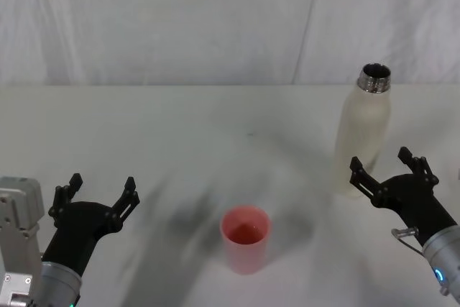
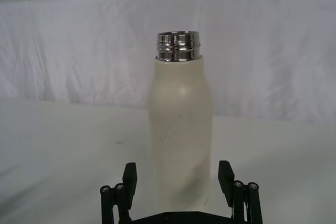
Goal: Grasp the thermos with one hand and pour water into the cup lid.
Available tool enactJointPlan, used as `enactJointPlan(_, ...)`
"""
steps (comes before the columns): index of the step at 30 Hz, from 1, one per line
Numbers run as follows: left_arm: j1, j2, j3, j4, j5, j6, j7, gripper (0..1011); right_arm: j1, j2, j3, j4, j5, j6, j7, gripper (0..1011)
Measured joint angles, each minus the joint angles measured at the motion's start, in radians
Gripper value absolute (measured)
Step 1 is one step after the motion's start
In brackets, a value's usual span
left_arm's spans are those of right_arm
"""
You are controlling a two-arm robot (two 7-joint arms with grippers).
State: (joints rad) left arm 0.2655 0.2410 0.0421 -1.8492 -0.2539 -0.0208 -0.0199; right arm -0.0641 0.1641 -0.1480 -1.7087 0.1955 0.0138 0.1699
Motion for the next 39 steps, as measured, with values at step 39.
enactJointPlan(39, 0.000, 0.000, 0.000, 0.000, 0.000, 0.000, 0.000, 1001, 0.136, 0.002, -0.033, 0.171, -0.003, 0.004, 0.026, 1003)
